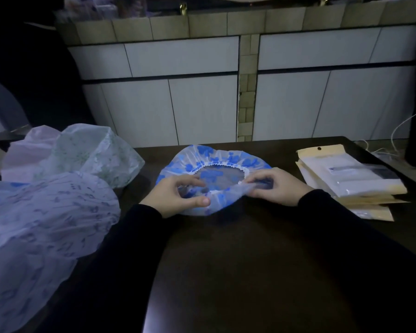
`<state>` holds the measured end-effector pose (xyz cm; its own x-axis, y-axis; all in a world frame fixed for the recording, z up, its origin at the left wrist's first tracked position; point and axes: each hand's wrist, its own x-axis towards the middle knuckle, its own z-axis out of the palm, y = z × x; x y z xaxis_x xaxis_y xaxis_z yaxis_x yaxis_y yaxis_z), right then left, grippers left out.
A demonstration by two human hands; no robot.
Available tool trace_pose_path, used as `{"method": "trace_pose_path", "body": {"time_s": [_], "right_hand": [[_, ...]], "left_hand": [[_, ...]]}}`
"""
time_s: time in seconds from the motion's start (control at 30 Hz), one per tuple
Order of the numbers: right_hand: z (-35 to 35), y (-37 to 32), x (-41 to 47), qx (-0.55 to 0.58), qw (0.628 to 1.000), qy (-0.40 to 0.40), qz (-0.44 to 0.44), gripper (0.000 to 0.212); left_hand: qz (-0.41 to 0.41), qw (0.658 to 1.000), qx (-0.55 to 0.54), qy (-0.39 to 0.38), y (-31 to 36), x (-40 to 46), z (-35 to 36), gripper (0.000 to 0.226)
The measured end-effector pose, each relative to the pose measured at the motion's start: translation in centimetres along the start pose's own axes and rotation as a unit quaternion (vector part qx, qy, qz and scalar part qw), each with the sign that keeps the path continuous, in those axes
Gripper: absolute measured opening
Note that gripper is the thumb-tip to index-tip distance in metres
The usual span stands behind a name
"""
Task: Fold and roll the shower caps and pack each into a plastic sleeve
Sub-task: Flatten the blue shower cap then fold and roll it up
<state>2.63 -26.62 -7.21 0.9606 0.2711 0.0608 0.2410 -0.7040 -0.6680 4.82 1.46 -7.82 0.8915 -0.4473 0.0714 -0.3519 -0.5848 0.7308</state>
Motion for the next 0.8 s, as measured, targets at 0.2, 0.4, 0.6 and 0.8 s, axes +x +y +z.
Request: {"method": "trace_pose_path", "body": {"time_s": [0.2,0.4,0.6,0.8], "right_hand": [[0.2,0.6,0.4,0.067,0.986,0.152,0.033,0.022],[-0.1,1.2,-0.1,0.105,0.979,0.176,0.02,0.019],[0.5,-0.4,2.5,-0.04,0.954,0.266,0.134,0.019],[1.2,-0.3,4.7,-0.164,0.937,0.197,0.237,0.024]], "left_hand": [[0.013,0.999,0.024,0.045,-0.4,0.3,-0.7,0.03],[0.009,0.98,-0.014,0.199,-1.2,0.4,-1.8,0.018],[-0.073,0.963,0.145,0.215,-0.7,1.7,-2.1,0.032],[-0.142,0.933,0.271,0.189,-1.0,3.3,-1.7,0.03]]}}
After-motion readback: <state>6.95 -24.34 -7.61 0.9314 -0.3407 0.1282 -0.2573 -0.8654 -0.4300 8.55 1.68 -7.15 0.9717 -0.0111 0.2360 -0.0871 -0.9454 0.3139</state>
